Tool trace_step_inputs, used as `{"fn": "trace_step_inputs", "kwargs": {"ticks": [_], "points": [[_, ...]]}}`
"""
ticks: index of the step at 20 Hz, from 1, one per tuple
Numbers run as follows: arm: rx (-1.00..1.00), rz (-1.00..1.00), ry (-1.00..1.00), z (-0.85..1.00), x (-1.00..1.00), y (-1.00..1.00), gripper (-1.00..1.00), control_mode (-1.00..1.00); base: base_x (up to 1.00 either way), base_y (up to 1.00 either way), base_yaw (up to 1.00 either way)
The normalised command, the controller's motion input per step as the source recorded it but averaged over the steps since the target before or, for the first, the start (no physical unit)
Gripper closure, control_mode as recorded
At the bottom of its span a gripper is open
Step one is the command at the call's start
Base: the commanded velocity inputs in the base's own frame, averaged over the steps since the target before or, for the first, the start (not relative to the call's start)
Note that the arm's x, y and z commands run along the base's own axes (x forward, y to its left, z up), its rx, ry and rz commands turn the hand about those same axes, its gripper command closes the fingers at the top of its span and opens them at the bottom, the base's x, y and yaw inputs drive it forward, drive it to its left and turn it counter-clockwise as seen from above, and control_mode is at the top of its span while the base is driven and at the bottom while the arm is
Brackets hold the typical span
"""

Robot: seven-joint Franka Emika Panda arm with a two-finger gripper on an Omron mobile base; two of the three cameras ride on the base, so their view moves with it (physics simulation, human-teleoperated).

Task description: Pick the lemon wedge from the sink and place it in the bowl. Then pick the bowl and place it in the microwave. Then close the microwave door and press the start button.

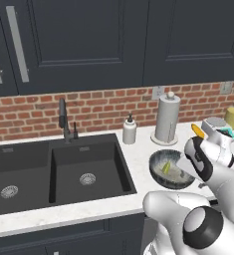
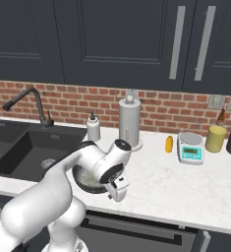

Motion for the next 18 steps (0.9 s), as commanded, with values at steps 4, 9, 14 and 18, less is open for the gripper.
{"fn": "trace_step_inputs", "kwargs": {"ticks": [4, 9, 14, 18], "points": [[0.0, 0.0, 0.0, -0.18, 0.0, 0.21, 1.0, -1.0, 0.0, 0.0, 0.0], [0.0, 0.0, 0.0, -0.02, 0.0, 0.23, 1.0, -1.0, 0.0, 0.0, 0.0], [-0.01, 0.0, 0.0, -0.14, -0.01, 0.25, 1.0, -1.0, 0.0, 0.0, 0.0], [-0.01, 0.0, -0.17, 0.22, -0.49, 0.05, 1.0, -1.0, 0.0, 0.0, 0.0]]}}
